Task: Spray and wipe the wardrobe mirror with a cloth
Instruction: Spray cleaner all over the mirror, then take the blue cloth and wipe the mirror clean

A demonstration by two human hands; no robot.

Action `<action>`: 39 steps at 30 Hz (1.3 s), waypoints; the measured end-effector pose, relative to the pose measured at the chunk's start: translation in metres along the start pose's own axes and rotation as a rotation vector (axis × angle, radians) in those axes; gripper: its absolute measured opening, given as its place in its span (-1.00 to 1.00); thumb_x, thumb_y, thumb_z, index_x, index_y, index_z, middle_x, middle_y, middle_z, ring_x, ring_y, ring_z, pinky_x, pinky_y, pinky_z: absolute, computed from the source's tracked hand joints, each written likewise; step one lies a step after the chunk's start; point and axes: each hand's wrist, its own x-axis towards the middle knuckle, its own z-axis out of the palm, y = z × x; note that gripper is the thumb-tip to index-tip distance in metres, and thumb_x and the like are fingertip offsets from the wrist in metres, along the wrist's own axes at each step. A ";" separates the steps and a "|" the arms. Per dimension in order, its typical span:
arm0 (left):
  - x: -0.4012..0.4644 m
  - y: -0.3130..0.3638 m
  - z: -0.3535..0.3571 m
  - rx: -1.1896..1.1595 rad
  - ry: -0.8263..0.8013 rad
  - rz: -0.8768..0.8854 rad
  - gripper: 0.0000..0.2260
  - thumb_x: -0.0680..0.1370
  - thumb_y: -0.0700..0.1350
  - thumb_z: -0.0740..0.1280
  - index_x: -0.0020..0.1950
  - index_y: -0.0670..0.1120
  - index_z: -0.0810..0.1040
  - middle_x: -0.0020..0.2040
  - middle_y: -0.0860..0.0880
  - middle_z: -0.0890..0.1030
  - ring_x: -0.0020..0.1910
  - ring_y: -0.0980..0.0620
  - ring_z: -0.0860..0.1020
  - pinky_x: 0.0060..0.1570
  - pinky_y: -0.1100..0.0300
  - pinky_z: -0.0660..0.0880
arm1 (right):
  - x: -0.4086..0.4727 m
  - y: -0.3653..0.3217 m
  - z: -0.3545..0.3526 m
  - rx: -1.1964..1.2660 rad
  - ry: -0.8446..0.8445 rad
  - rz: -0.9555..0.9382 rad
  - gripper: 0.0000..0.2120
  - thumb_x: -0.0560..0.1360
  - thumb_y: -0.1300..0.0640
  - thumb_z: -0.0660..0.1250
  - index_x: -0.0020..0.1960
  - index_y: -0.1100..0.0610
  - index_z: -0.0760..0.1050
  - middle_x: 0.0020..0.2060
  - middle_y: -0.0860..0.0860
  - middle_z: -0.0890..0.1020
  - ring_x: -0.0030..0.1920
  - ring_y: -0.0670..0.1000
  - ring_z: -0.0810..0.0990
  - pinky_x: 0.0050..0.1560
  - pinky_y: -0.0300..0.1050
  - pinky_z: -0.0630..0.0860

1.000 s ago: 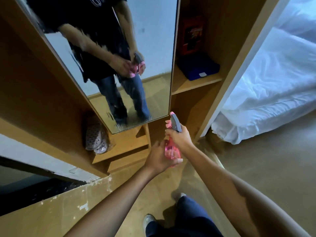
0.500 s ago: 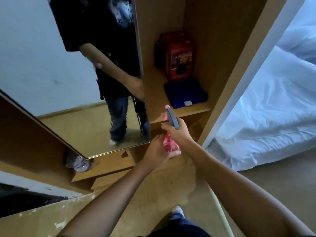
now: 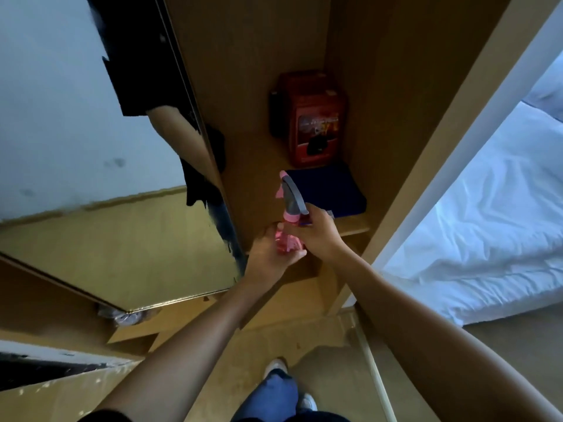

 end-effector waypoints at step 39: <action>0.140 -0.022 0.058 -0.006 0.396 -0.607 -0.27 0.48 0.21 0.28 0.46 -0.25 0.23 0.34 -0.30 0.41 0.36 -0.29 0.34 0.39 -0.09 0.20 | 0.184 0.083 -0.023 -0.504 0.187 -0.342 -0.60 0.50 0.21 0.20 0.30 0.30 0.49 0.28 0.24 0.53 0.34 0.27 0.45 0.36 0.22 0.38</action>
